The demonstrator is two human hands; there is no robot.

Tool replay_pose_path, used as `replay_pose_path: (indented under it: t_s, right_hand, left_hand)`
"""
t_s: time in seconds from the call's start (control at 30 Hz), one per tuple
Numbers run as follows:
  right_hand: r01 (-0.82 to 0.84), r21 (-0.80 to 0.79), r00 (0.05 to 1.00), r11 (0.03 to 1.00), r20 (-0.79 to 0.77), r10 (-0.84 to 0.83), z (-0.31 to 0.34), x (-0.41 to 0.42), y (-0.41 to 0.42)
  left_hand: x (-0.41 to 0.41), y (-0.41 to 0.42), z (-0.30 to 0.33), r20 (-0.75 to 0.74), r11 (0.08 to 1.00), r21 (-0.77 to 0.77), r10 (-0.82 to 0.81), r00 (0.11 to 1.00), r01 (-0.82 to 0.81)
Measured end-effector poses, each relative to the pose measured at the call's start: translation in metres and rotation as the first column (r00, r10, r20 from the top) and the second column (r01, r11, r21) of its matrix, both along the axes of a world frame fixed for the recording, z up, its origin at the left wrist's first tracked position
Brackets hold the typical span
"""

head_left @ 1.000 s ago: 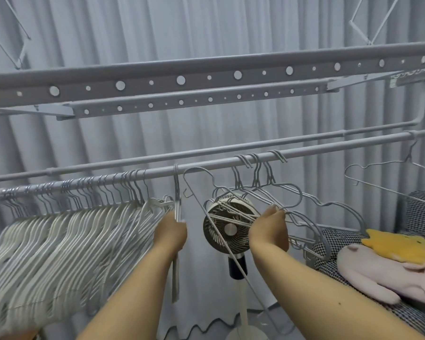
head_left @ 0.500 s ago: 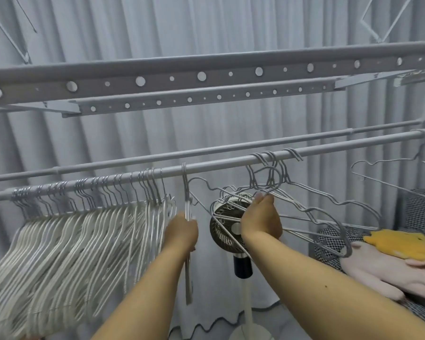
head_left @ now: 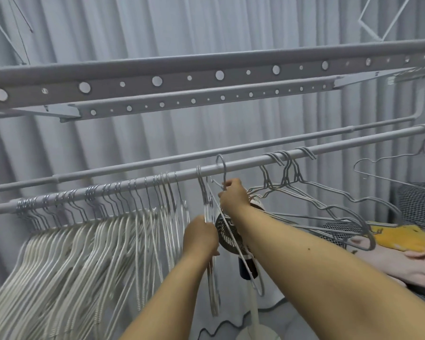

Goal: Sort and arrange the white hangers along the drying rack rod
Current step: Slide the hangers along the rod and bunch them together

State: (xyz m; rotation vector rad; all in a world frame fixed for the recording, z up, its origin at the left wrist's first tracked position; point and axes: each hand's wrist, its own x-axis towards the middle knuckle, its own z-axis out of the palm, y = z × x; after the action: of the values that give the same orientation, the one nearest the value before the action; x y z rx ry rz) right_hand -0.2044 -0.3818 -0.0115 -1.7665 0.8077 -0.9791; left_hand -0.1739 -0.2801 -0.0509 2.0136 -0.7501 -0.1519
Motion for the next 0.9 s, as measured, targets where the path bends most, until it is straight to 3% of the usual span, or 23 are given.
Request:
replay_pose_path:
  t_s: [0.23,0.33,0.4,0.5,0.63,0.77,0.9]
  right_hand:
    - [-0.222,0.003,0.96,0.975,-0.173,0.219,-0.008,0.014,0.002]
    - [-0.219,-0.068,0.954,0.973,-0.224,0.199,-0.014,0.007,0.001]
    - [-0.138,-0.122,0.966,0.983,-0.235,0.106,-0.014,-0.007,0.001]
    - [0.097,-0.256,0.942,0.962,-0.287,-0.171,-0.014,-0.038,-0.008]
    - [0.365,-0.532,0.717,0.764,-0.363,-0.595,-0.018,-0.087,-0.026]
    - [0.356,-0.602,0.536,0.715,-0.494,-0.684,-0.029,-0.121,-0.05]
    - [0.289,-0.644,0.463,0.708,-0.554,-0.692,-0.034,-0.134,-0.059]
  left_hand:
    - [0.0,0.004,0.006,-0.02,0.999,0.022,-0.029,0.999,0.029]
    - [0.001,0.005,0.005,-0.005,1.0,0.018,-0.017,1.0,0.017]
    - [0.001,0.008,0.006,0.037,0.999,0.035,0.002,0.999,-0.003]
    - [0.0,0.013,0.007,0.1,0.998,0.06,0.012,0.995,-0.019]
    - [-0.01,0.019,0.014,0.176,0.991,0.054,0.114,0.978,-0.126]
    - [-0.027,0.012,0.026,0.283,0.998,-0.014,0.062,0.957,-0.061]
    - [-0.042,-0.006,0.033,0.296,0.998,-0.002,-0.057,0.953,0.06]
